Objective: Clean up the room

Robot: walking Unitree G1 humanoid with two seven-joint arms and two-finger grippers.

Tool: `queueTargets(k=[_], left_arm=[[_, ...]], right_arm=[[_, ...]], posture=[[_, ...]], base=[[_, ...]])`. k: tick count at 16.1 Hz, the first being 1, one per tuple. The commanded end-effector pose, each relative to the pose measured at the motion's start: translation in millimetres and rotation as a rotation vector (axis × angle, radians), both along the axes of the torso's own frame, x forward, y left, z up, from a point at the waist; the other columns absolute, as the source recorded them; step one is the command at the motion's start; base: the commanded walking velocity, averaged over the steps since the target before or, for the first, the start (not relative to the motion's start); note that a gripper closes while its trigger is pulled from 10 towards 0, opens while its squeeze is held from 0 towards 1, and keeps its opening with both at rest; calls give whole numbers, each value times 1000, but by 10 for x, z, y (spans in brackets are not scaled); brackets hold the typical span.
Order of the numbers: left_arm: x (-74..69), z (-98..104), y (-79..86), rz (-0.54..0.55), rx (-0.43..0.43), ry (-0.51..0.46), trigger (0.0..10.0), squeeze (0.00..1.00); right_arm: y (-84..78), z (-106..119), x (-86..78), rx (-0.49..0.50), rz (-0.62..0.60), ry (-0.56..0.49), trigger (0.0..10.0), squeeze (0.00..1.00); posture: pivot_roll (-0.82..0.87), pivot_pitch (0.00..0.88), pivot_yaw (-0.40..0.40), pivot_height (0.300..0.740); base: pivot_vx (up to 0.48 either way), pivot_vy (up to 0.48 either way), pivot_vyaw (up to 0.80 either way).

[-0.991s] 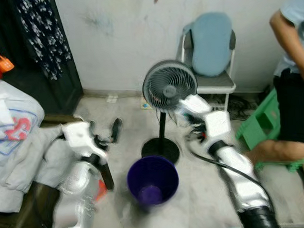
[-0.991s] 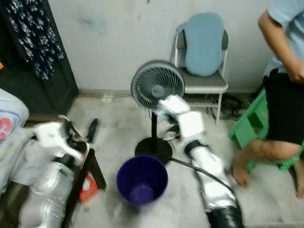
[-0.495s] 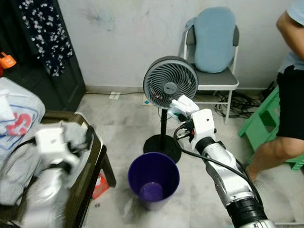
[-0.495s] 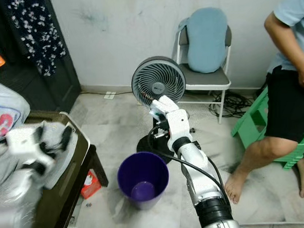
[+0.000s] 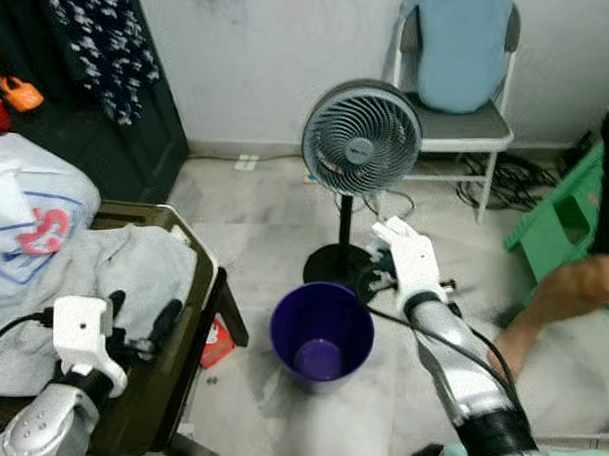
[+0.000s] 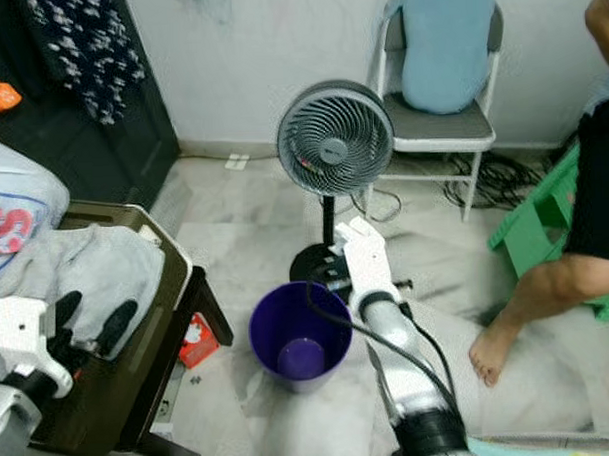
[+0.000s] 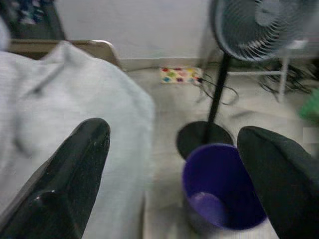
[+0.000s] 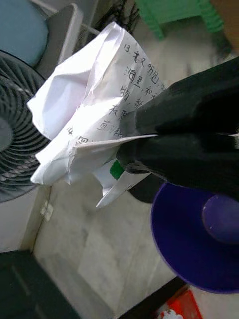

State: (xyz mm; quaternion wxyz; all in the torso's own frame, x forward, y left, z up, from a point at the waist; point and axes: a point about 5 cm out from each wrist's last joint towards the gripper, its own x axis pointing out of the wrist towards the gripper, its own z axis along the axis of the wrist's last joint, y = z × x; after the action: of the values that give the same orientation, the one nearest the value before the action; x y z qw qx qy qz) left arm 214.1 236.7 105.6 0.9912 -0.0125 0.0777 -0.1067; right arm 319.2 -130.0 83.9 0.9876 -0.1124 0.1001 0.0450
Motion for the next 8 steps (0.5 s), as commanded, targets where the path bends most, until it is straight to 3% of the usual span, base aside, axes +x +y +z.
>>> queueTargets(k=[1, 3, 5, 8], left_arm=[[-55, 43, 13, -20, 2, 5, 10000, 0], [-141, 70, 27, -48, 5, 21, 10000, 0], [-250, 74, 86, -75, 25, 63, 10000, 0], [-272, 101, 140, -71, 37, 74, 10000, 0]], right_arm=[[26, -37, 32, -1, -18, 26, 10000, 0], [82, -21, 88, 3, -18, 24, 10000, 0], [264, -38, 158, 5, 23, 45, 10000, 0], [588, -52, 242, 14, 85, 77, 10000, 0]], posture=[[66, 175, 51, 740], [86, 191, 66, 740], [110, 214, 93, 740], [137, 223, 105, 740]], base=[[0, 0, 0], [0, 0, 0], [0, 0, 0], [0, 0, 0]])
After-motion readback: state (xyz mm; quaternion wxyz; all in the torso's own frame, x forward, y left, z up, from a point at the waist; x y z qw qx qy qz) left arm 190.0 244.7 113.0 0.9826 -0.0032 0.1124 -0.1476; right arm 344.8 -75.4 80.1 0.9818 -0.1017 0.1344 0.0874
